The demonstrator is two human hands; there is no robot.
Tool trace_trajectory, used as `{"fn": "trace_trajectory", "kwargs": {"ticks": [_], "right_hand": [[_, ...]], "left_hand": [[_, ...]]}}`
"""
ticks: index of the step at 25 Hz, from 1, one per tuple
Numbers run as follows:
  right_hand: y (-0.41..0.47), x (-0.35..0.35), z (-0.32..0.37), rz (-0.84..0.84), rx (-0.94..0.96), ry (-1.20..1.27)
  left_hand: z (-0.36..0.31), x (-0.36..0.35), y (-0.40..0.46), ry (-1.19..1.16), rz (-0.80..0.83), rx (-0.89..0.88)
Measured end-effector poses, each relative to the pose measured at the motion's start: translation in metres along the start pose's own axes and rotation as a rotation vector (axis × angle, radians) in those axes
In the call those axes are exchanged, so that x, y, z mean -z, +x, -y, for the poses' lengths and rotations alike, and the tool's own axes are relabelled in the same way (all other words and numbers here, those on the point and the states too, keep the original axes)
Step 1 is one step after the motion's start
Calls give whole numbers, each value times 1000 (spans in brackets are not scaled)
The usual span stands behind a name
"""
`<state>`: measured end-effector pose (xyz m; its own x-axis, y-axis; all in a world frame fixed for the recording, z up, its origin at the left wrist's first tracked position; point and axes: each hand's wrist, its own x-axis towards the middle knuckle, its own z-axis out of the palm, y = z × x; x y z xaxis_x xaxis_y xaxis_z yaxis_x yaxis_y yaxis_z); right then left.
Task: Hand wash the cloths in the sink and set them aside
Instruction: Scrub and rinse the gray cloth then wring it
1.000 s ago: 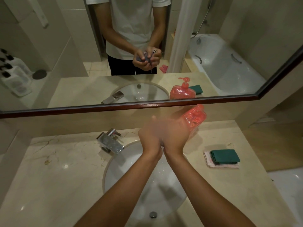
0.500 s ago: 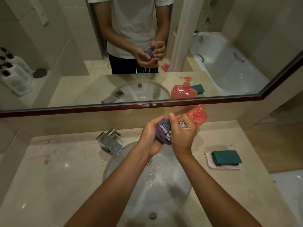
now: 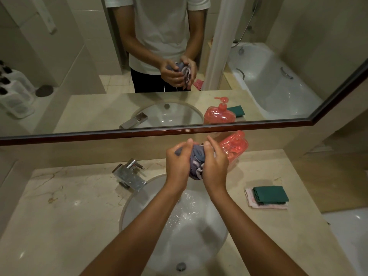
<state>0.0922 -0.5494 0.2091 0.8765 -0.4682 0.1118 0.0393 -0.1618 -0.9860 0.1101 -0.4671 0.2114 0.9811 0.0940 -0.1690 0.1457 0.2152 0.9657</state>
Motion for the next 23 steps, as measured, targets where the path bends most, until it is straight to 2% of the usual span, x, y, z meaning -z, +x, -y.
{"fn": "trace_trajectory", "kwargs": {"ticks": [1, 3, 5, 8, 11, 14, 16, 23], "right_hand": [[-1, -1, 1, -14, -2, -35], [0, -1, -1, -76, 34, -91], [2, 2, -2, -122, 180, -145], [9, 10, -2, -118, 544, -327], [19, 22, 0, -125, 804, -461], [26, 30, 5, -60, 915, -466], [25, 32, 10, -34, 922, -445], [19, 35, 13, 12, 925, -413]], "left_hand": [[3, -2, -3, 52, -49, -85], [6, -8, -8, 66, -124, -136], [8, -14, -10, 10, -196, -93], [6, -18, -2, -75, -210, 94], [1, -13, 7, -32, -106, 261], [-5, -6, 11, 124, 57, 290], [-10, -2, 11, 190, 161, 261], [-22, 5, 13, 361, 326, 298]]}}
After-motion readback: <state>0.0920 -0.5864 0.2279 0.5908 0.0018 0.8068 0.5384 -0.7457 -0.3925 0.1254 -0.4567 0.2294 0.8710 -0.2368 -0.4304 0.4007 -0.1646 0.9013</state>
